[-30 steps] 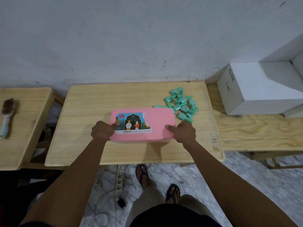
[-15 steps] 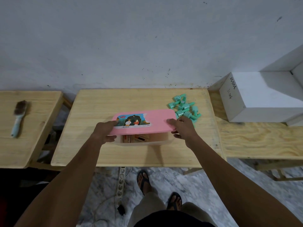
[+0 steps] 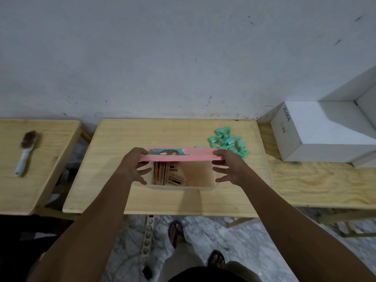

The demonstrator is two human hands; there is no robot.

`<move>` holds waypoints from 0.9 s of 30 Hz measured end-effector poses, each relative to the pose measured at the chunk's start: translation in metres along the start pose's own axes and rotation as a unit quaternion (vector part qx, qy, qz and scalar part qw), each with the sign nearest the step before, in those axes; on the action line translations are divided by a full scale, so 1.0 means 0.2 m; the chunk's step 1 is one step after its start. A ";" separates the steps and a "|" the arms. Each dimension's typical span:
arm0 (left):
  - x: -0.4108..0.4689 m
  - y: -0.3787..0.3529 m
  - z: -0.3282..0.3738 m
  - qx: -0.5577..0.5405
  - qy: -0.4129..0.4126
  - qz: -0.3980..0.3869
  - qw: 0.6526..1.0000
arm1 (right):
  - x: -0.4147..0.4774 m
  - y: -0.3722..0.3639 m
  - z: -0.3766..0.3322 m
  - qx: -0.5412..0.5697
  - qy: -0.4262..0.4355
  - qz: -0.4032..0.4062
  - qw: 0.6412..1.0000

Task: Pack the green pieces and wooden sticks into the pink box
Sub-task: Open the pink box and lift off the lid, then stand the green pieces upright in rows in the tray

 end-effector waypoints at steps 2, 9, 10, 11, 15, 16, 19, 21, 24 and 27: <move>-0.01 0.00 0.01 -0.017 0.015 -0.019 1.000 | 0.01 0.00 0.00 0.028 0.001 -0.009 1.000; -0.01 -0.07 0.04 -0.140 0.038 -0.070 0.987 | 0.03 0.00 0.00 0.081 -0.018 0.019 0.996; -0.02 -0.08 0.05 -0.138 0.033 -0.065 0.988 | 0.04 0.00 -0.01 0.070 -0.009 0.025 0.997; -0.03 -0.09 0.06 -0.129 0.026 -0.059 0.990 | 0.04 0.00 -0.03 0.062 0.003 0.028 0.998; -0.04 -0.07 0.14 -0.075 -0.030 -0.037 0.996 | 0.06 0.00 -0.13 0.045 0.030 0.027 0.998; -0.03 -0.06 0.17 -0.050 -0.049 -0.030 0.997 | 0.07 0.01 -0.16 0.013 0.039 0.037 0.998; 0.05 0.06 0.27 0.035 -0.116 0.044 0.992 | 0.12 -0.02 -0.31 -0.086 0.091 0.064 0.990; 0.13 0.17 0.35 0.084 -0.152 0.102 0.980 | 0.19 -0.08 -0.41 -0.155 0.121 0.061 0.979; 0.30 0.27 0.48 0.156 -0.199 0.145 0.957 | 0.31 -0.22 -0.54 -0.248 0.151 0.075 0.954; 0.44 0.31 0.61 0.239 -0.218 0.185 0.928 | 0.49 -0.35 -0.62 -0.343 0.157 0.107 0.920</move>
Point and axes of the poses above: each hand's wrist, its own x-axis towards the middle knuckle, its own y-axis out of the back of the hand, z = x × y, the point moved 10 cm from there along x, towards the middle knuckle
